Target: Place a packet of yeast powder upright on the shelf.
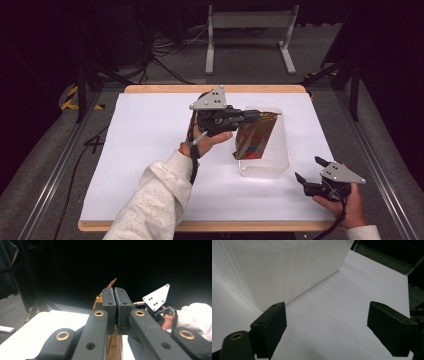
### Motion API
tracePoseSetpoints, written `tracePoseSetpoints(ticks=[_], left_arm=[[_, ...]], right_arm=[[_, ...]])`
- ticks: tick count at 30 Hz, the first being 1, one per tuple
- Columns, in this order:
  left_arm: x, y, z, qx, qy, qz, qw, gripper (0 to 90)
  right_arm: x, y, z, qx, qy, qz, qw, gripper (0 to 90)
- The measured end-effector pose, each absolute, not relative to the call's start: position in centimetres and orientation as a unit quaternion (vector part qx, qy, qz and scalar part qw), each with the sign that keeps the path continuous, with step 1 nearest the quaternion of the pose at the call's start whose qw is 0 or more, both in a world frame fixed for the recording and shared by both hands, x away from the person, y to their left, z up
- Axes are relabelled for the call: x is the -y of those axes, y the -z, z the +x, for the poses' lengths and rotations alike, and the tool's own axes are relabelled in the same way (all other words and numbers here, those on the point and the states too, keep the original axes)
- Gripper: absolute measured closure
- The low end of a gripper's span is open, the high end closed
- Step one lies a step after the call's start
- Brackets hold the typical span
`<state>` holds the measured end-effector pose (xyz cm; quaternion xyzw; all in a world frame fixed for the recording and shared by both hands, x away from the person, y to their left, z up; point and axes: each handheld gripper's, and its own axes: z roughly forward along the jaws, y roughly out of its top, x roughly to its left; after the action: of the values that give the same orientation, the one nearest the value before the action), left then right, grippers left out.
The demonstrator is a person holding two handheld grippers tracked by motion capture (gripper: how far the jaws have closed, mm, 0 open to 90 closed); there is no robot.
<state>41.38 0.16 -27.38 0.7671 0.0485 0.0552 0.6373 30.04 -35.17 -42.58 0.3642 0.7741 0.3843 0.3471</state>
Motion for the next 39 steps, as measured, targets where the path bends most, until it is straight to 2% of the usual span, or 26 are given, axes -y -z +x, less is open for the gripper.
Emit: tracePoseSetpoints(ticks=[22,39], left_arm=[[4.0,30.7,41.5,-0.034,-0.015,0.781,0.623,87.8],[3.9,33.4,41.2,-0.046,0.002,0.786,0.616,87.7]], right_arm=[[35.2,42.6,30.1,-0.775,-0.383,0.364,0.346,16.6],[35.0,42.7,30.1,-0.78,-0.375,0.363,0.345,17.0]])
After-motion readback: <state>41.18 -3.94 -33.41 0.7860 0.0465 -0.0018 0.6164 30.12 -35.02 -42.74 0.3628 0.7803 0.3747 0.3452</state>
